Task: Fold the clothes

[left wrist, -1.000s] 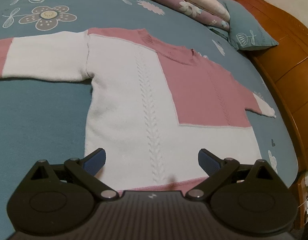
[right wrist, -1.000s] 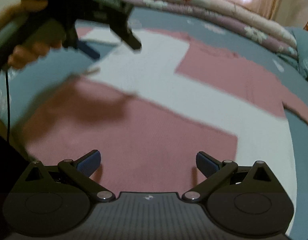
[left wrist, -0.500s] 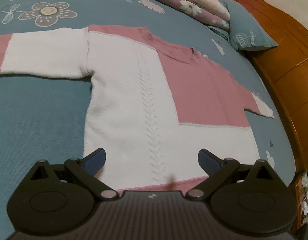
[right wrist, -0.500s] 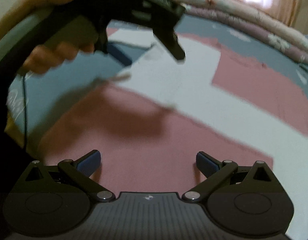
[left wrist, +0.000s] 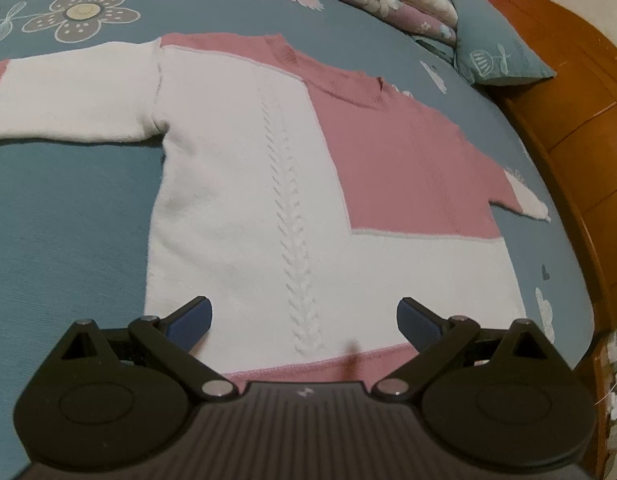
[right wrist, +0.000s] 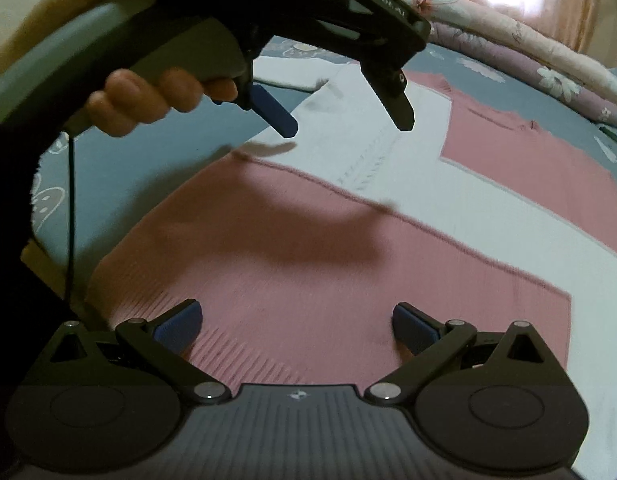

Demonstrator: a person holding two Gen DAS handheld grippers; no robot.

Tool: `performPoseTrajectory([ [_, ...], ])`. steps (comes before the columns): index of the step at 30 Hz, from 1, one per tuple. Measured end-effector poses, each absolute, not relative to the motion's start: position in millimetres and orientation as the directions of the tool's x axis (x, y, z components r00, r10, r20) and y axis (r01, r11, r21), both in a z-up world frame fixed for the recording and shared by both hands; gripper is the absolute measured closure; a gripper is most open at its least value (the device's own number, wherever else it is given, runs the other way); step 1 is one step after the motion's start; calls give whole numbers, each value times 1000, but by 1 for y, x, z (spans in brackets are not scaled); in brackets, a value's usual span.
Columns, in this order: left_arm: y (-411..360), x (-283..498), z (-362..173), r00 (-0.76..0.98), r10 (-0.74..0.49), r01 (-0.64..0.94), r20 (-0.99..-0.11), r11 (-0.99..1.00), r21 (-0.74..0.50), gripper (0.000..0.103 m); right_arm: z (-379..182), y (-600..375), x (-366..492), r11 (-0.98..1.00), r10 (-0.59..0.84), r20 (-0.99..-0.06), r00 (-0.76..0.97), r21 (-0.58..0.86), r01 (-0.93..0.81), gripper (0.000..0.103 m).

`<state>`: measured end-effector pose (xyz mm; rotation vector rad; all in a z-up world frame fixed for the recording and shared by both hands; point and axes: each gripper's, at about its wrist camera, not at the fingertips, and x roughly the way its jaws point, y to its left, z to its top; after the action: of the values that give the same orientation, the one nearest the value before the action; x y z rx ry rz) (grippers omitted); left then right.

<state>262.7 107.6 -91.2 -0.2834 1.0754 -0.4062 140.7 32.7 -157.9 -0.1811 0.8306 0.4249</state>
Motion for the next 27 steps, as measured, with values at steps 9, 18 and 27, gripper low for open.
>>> performPoseTrajectory([
  [9, 99, 260, -96, 400, -434, 194, -808, 901, -388, 5, -157, 28, 138, 924, 280, -751, 598, 41, -381, 0],
  [18, 96, 259, -98, 391, -435, 201, -811, 901, -386, 5, -134, 16, 138, 935, 271, -706, 654, 32, -353, 0],
  [27, 91, 260, -98, 384, -424, 209, -820, 905, -370, 5, -140, -46, 162, 995, 95, -788, 608, 69, -67, 0],
])
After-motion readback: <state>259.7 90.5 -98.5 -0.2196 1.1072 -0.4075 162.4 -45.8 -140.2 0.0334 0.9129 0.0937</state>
